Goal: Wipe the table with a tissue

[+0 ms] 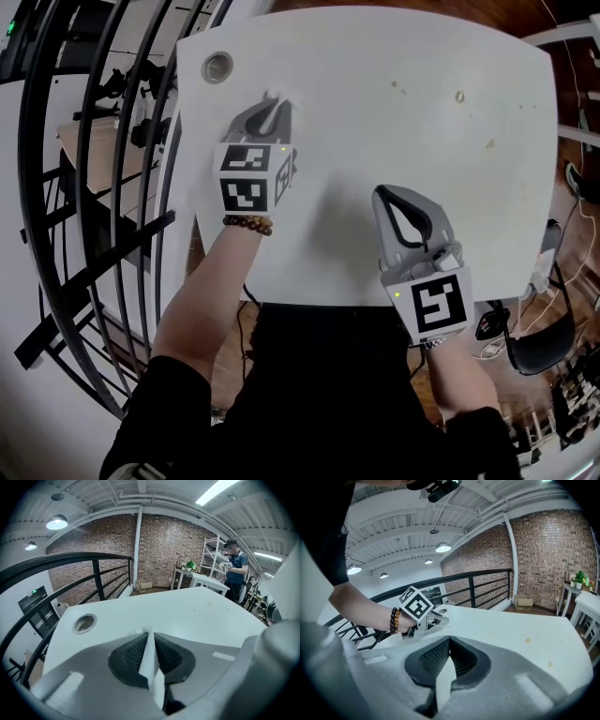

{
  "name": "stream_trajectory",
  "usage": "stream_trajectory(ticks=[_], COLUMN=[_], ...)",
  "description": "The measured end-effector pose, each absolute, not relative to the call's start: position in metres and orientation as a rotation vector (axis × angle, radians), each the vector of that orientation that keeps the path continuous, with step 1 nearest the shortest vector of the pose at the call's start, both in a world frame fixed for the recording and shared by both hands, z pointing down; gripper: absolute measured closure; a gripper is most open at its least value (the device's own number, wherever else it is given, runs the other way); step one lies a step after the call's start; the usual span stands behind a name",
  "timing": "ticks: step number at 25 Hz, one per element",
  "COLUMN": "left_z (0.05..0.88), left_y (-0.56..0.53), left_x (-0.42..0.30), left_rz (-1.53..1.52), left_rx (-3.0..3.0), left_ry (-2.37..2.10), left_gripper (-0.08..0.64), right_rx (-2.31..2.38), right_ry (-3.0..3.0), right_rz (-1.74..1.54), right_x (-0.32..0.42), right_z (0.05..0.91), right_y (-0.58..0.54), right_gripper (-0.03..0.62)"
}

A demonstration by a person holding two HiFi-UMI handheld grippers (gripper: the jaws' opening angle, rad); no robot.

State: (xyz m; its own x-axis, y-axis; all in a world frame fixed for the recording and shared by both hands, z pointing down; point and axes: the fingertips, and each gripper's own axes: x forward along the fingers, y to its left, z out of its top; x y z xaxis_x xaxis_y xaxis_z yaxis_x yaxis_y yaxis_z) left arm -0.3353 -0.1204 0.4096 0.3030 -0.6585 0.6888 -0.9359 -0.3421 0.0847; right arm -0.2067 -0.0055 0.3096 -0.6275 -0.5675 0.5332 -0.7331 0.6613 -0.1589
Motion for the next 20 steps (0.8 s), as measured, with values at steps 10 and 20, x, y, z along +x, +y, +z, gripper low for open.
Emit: stream_trajectory(ticks=[10, 20], left_z=[0.413, 0.414], left_y=[-0.125, -0.125], left_x=[-0.321, -0.303], left_rz=[0.785, 0.789], left_rx=[2.112, 2.128], left_ry=[-1.392, -1.369], left_gripper=[0.535, 0.535], right_rx=[1.043, 1.074], right_ry=[-2.436, -2.433], right_rz=[0.522, 0.534], right_x=[-0.196, -0.183], right_z=[0.311, 0.311], right_y=[-0.010, -0.008], right_gripper=[0.600, 0.600])
